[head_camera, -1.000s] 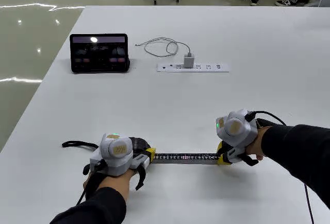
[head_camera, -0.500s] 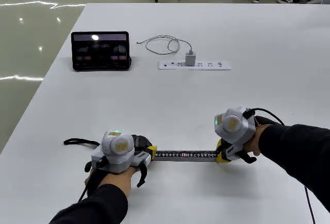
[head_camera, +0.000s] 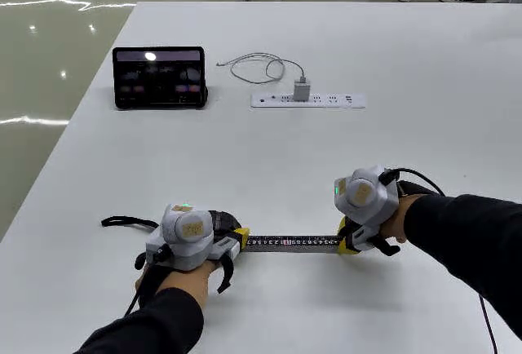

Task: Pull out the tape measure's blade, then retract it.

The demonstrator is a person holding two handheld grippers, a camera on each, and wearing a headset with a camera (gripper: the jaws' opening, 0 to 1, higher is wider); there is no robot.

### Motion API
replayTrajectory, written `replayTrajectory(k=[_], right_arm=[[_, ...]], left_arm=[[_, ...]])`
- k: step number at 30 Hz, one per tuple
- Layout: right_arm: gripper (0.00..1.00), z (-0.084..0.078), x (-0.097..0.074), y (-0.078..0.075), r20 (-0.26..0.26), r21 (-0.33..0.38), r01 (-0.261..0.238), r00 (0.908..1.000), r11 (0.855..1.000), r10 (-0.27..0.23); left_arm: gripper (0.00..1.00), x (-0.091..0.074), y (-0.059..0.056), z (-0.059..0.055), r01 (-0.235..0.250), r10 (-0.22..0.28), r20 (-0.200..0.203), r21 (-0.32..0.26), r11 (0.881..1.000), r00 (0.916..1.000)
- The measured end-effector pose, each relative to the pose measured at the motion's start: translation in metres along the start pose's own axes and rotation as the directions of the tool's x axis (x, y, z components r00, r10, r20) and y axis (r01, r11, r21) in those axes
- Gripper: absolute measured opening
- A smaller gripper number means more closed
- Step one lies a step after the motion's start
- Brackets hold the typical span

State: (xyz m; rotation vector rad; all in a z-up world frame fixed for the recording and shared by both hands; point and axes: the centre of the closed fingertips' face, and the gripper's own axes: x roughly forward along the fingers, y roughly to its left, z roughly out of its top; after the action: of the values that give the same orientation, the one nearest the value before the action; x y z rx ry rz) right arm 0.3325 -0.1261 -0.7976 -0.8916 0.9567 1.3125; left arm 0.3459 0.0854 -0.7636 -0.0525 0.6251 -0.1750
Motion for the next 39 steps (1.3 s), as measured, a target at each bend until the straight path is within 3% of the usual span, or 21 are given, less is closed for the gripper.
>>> replayTrajectory(k=[39], right_arm=[[0.1,0.027,0.008,0.003,0.044,0.009,0.002,0.999,1.0,-0.002]], left_arm=[[0.61,0.0,0.0,0.0,0.009,-0.009,-0.005,-0.007,1.0,0.9999]])
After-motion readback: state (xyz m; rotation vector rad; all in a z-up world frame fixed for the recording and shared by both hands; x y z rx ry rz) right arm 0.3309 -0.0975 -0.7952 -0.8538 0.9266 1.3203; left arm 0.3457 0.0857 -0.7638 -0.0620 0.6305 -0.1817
